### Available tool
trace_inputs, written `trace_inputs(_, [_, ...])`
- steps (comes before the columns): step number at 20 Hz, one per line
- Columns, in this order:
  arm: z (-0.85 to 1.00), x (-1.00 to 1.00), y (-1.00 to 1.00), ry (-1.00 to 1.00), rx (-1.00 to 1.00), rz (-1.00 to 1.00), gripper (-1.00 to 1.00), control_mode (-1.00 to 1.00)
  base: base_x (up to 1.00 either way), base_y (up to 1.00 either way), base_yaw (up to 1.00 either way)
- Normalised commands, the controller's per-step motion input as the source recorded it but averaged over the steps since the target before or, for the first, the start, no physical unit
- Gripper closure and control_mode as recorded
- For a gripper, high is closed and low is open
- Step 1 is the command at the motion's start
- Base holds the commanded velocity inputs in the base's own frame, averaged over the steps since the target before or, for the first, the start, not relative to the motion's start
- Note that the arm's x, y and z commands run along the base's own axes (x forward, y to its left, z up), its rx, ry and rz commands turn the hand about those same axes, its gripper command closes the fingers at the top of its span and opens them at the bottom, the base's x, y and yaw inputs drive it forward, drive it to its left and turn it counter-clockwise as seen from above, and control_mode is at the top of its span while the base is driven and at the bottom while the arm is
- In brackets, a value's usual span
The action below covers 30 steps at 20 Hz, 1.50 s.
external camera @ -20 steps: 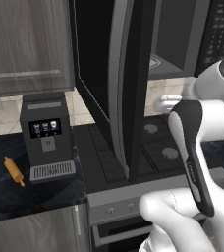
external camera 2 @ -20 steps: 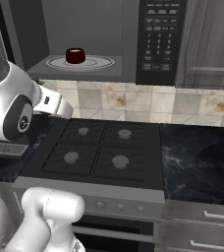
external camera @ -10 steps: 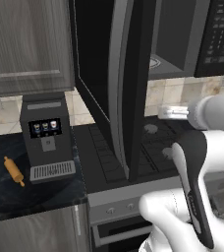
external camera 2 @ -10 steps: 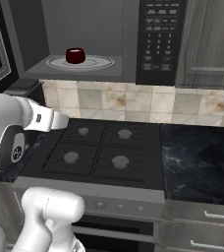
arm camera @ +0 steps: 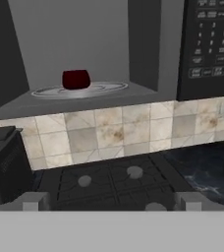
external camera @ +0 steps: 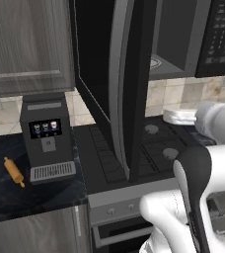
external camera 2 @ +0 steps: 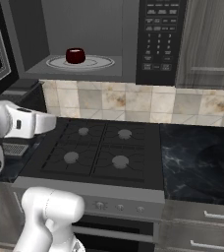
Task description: Pick the mug from the counter and place it inside the microwave. Then close the microwave.
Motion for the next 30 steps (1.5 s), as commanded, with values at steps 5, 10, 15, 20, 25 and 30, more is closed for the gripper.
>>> trace_inputs(5, [0.28,-0.52,0.0,-0.11,-0.03,-0.08,-1.0,-1.0,0.0,0.0,0.0])
trace_inputs(10, [0.14,-0.7,0.0,-0.09,0.0,-0.08,-1.0,-1.0,0.0,0.0,0.0])
trace_inputs(15, [0.0,-0.63,-0.02,-0.06,0.0,-0.16,-1.0,-1.0,0.0,0.0,0.0])
trace_inputs(20, [0.0,-0.54,-0.18,-0.05,0.0,-0.2,-1.0,-1.0,0.0,0.0,0.0])
trace_inputs(25, [0.0,-0.6,-0.13,-0.06,0.0,-0.2,-1.0,-1.0,0.0,0.0,0.0])
trace_inputs(30, [0.0,-0.75,-0.05,-0.11,0.01,-0.15,-1.0,-1.0,0.0,0.0,0.0])
